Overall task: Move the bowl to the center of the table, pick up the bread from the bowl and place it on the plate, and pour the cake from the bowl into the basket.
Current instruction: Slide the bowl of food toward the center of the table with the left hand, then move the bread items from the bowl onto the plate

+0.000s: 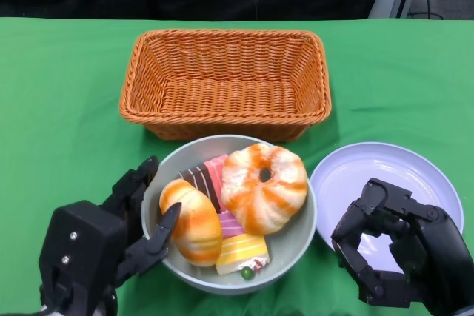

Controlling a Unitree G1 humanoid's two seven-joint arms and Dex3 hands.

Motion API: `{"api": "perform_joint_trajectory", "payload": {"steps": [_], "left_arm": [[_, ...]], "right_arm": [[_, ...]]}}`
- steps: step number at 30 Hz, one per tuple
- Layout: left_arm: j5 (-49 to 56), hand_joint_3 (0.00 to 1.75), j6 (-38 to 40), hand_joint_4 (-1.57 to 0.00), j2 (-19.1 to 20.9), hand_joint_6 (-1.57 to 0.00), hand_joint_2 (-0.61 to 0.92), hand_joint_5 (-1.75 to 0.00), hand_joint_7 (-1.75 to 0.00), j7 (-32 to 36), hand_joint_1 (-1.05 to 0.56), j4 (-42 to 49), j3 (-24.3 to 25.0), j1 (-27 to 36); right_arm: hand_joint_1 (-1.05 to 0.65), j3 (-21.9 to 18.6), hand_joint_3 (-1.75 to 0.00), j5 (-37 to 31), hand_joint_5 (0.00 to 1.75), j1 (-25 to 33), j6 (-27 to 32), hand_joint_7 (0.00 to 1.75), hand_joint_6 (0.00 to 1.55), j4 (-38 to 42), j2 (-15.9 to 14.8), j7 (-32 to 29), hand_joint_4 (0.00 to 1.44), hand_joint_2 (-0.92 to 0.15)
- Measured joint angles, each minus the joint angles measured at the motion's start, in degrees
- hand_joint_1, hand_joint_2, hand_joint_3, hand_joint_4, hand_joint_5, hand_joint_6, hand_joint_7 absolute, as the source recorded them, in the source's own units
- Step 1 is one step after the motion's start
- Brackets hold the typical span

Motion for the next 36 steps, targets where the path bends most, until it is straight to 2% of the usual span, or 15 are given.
{"api": "perform_joint_trajectory", "payload": {"steps": [8, 13, 24, 27, 28, 31, 32, 34, 35, 36], "left_arm": [[-0.7, 0.56, -1.7, -0.25, -0.6, -0.20, 0.92, 0.00, -0.01, -0.1, -0.58, -0.3, 0.0, 0.7], [0.8, 0.48, -4.8, -0.30, -0.7, -0.25, 0.92, -0.03, -0.02, 1.1, -0.56, -0.3, 1.0, 0.7], [5.9, 0.38, -21.4, -0.48, -1.3, -0.45, 0.92, -0.09, -0.08, 9.3, -0.49, 5.6, 5.7, -1.2], [5.6, 0.31, -23.9, -0.58, -1.4, -0.56, 0.92, -0.11, -0.09, 9.7, -0.42, 6.9, 7.1, -2.1], [5.3, 0.28, -25.4, -0.69, -1.6, -0.67, 0.92, -0.13, -0.10, 10.0, -0.33, 7.6, 7.7, -2.3], [3.8, 0.27, -31.5, -0.84, -1.5, -0.86, 0.92, -0.15, -0.11, 10.3, -0.21, 11.5, 9.9, -3.8], [3.3, 0.28, -33.4, -0.93, -1.5, -0.96, 0.92, -0.19, -0.15, 10.3, -0.16, 12.8, 10.6, -4.5], [1.1, 0.29, -36.9, -0.99, -1.2, -1.04, 0.92, -0.23, -0.17, 9.7, -0.12, 15.6, 12.0, -6.1], [-0.2, 0.31, -38.7, -1.01, -0.9, -1.07, 0.92, -0.29, -0.17, 8.8, -0.11, 17.1, 12.8, -7.0], [-1.8, 0.32, -40.5, -0.95, -0.5, -1.12, 0.92, -0.54, -0.19, 7.6, -0.10, 18.6, 13.4, -7.9]], "right_arm": [[-0.19, 0.0, -0.98, 0.1, 1.69, 0.0, 0.0, 1.34, 0.72, 0.5, 0.0, 0.2, 0.80, -0.48], [-0.20, 0.0, -0.99, 0.1, 1.68, -0.1, -0.1, 1.34, 0.73, 0.9, 0.1, 0.2, 0.80, -0.48], [-0.20, -0.1, -1.00, -0.1, 1.66, -0.1, -0.1, 1.33, 0.73, 0.9, 0.5, -0.2, 0.79, -0.47], [-0.20, -0.2, -0.99, -0.2, 1.65, -0.1, -0.3, 1.32, 0.73, 0.9, 0.5, -0.4, 0.79, -0.48], [-0.20, -0.2, -0.98, -0.2, 1.65, -0.1, -0.3, 1.31, 0.73, 0.9, 0.5, -0.4, 0.79, -0.48], [-0.20, -0.3, -0.97, -0.1, 1.64, -0.1, -0.4, 1.30, 0.73, 0.7, 0.5, -0.5, 0.78, -0.49], [-0.19, -0.3, -0.97, -0.1, 1.63, -0.1, -0.4, 1.29, 0.73, 0.6, 0.5, -0.5, 0.78, -0.49], [-0.19, -0.3, -0.97, 0.0, 1.63, -0.1, -0.4, 1.28, 0.73, 0.5, 0.5, -0.5, 0.77, -0.49], [-0.20, -0.4, -0.97, 0.1, 1.62, -0.1, -0.4, 1.28, 0.72, 0.4, 0.4, -0.4, 0.77, -0.49], [-0.22, -0.4, -0.93, 0.1, 1.60, -0.1, -0.4, 1.25, 0.73, 0.3, 0.4, -0.4, 0.77, -0.51]]}}
